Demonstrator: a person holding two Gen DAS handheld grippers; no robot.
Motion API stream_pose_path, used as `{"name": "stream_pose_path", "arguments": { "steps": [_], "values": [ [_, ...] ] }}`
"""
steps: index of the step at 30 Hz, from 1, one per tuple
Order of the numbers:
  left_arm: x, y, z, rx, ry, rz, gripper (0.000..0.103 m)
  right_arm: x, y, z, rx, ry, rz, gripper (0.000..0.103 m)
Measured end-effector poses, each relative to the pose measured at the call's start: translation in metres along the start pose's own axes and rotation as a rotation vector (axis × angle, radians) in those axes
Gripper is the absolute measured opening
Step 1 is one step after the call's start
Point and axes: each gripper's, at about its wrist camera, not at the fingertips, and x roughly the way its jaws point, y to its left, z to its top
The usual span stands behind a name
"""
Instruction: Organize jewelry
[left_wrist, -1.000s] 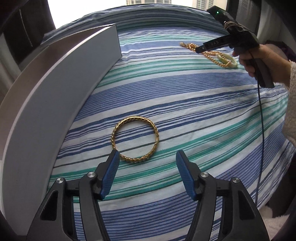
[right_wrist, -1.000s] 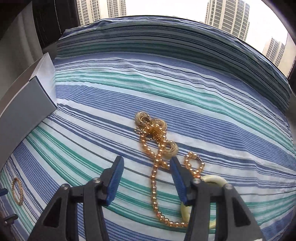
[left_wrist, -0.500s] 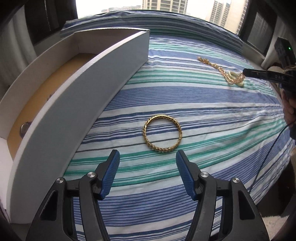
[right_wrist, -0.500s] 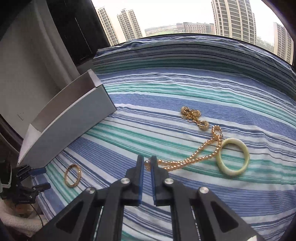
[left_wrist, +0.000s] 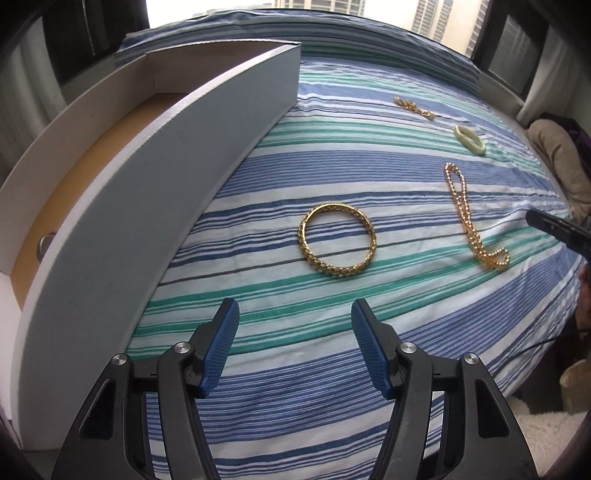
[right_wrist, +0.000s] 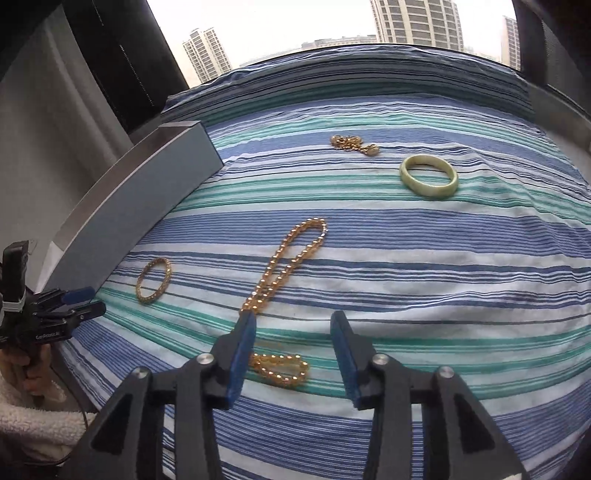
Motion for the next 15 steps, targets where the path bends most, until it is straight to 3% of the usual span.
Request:
{"name": "stream_pose_path", "arguments": {
  "steps": [2, 7, 11, 15],
  "values": [
    [-0.002, -0.012, 0.002, 0.046, -0.01, -0.022, 0.065, -0.004, -0.01, -0.002, 0.039, -0.022, -0.024, 0.044],
    [0.014, -0.05, 0.014, 0.198, -0.024, -0.057, 0.064, -0.009, -0.018, -0.009, 0.102, -0.018, 0.008, 0.044],
    [0.037, -0.059, 0.023, 0.246, 0.004, -0.079, 0.043, -0.018, -0.015, -0.014, 0.105, -0.027, 0.023, 0.044],
    [0.055, -0.057, 0.026, 0.272, 0.04, -0.048, 0.035, -0.028, -0.013, -0.018, 0.103, -0.036, 0.036, 0.044]
  ]
}}
